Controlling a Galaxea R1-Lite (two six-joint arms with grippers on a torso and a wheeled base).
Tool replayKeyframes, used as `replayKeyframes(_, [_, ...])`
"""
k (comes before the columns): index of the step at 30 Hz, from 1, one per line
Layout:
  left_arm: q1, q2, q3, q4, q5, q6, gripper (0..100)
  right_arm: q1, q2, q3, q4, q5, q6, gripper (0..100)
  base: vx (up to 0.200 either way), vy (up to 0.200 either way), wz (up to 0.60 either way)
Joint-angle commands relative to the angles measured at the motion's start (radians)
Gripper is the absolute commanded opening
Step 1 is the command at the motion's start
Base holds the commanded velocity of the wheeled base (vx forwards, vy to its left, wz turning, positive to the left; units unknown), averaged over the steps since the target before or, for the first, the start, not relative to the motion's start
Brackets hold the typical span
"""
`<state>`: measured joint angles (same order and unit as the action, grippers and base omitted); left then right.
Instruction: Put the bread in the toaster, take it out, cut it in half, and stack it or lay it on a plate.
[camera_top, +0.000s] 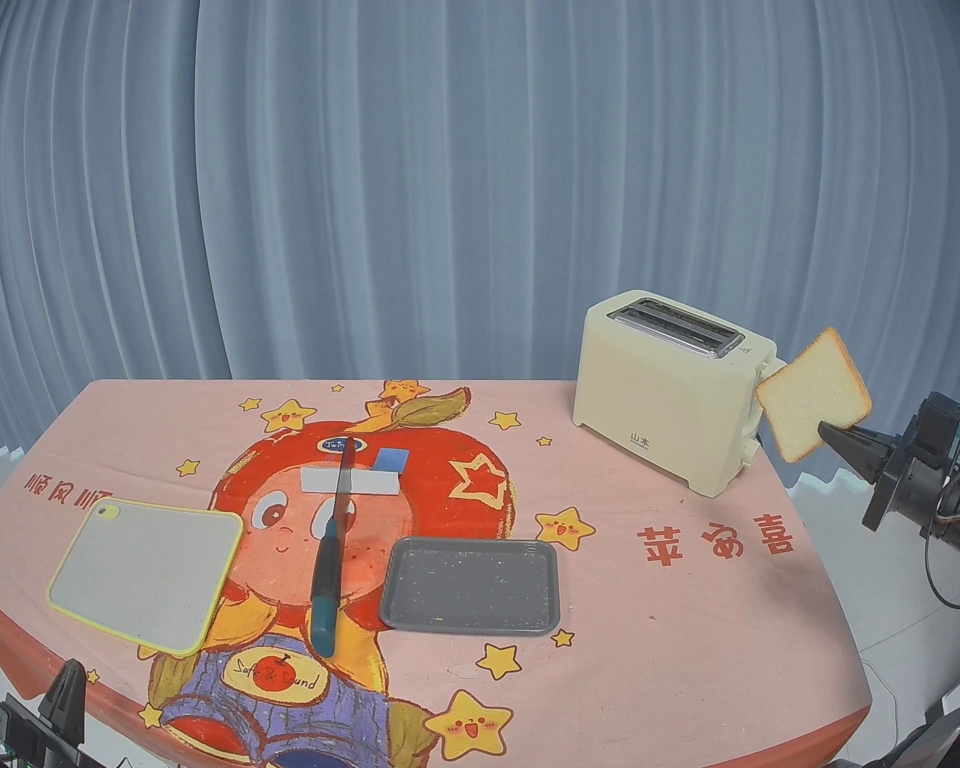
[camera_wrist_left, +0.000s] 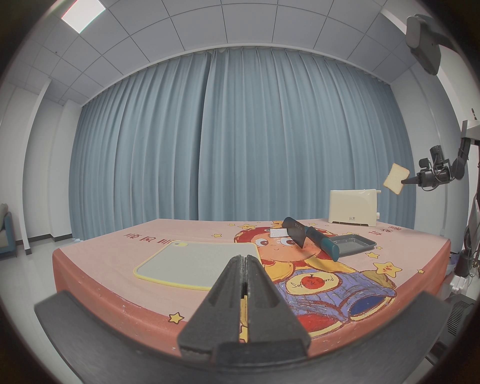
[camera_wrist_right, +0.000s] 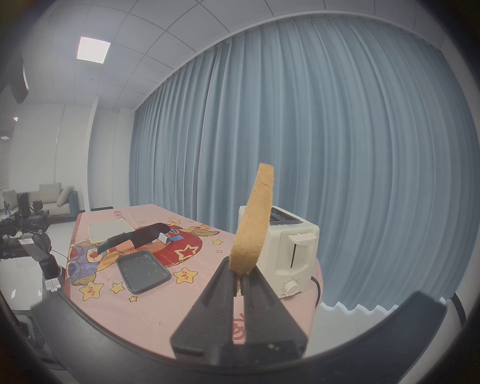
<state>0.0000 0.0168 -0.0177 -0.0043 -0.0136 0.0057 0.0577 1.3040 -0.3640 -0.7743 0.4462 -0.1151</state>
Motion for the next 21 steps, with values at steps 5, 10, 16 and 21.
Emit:
replayKeyframes(5, [0.0, -0.009, 0.018, 0.0, 0.0, 0.0, 0, 0.008, -0.026, 0.04, 0.0, 0.0, -0.011, 0, 0.0, 0.0, 0.0])
replayKeyframes(10, [0.0, -0.009, 0.018, 0.0, 0.001, 0.0, 0, 0.005, -0.043, 0.037, 0.0, 0.006, -0.005, 0, 0.0, 0.0, 0.0])
replayKeyframes(16, [0.0, -0.009, 0.018, 0.0, 0.0, 0.0, 0, 0.001, -0.055, 0.014, 0.01, 0.046, -0.008, 0, 0.0, 0.0, 0.0])
replayKeyframes(21, [0.0, -0.009, 0.018, 0.0, 0.0, 0.0, 0, -0.022, -0.046, -0.016, 0.012, 0.074, -0.008, 0, 0.0, 0.0, 0.0])
